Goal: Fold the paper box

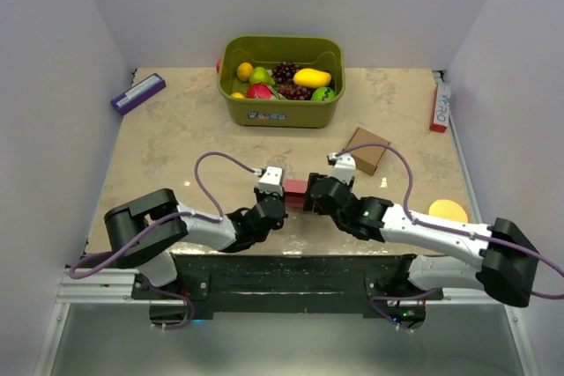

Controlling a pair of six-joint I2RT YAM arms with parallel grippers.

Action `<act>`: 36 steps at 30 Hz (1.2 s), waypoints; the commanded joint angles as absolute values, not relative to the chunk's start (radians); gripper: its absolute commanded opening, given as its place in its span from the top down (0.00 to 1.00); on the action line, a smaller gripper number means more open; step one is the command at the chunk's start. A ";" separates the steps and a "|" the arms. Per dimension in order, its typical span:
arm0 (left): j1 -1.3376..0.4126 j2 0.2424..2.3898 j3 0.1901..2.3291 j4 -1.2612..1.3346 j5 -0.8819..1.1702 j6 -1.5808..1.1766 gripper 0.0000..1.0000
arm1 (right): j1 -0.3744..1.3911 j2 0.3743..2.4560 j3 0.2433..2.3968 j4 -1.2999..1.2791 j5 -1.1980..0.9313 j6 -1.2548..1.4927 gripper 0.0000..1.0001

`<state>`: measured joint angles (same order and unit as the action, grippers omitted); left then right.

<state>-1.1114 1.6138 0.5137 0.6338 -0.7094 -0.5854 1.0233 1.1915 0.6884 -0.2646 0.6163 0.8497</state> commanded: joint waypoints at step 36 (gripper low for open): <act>-1.256 1.669 0.584 0.396 -0.833 -0.546 0.70 | 0.965 1.379 0.677 -0.143 0.477 0.854 0.52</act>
<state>-1.2293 1.6901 0.5846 0.4911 -0.8429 -0.5560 0.9680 1.3556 0.7094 -0.1570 0.5034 0.8223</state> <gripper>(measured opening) 0.231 0.486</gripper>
